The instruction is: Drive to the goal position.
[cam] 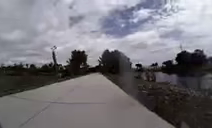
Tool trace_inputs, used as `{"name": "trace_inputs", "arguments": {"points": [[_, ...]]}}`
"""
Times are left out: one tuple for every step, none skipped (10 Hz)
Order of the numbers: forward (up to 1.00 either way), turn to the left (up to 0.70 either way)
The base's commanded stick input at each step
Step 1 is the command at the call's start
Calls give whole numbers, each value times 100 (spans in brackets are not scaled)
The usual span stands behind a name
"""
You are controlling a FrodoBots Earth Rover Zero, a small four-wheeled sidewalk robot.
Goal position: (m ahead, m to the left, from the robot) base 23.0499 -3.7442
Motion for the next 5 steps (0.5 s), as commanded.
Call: {"name": "trace_inputs", "arguments": {"points": [[60, 1], [60, 1], [60, 1], [60, 1], [60, 1]]}}
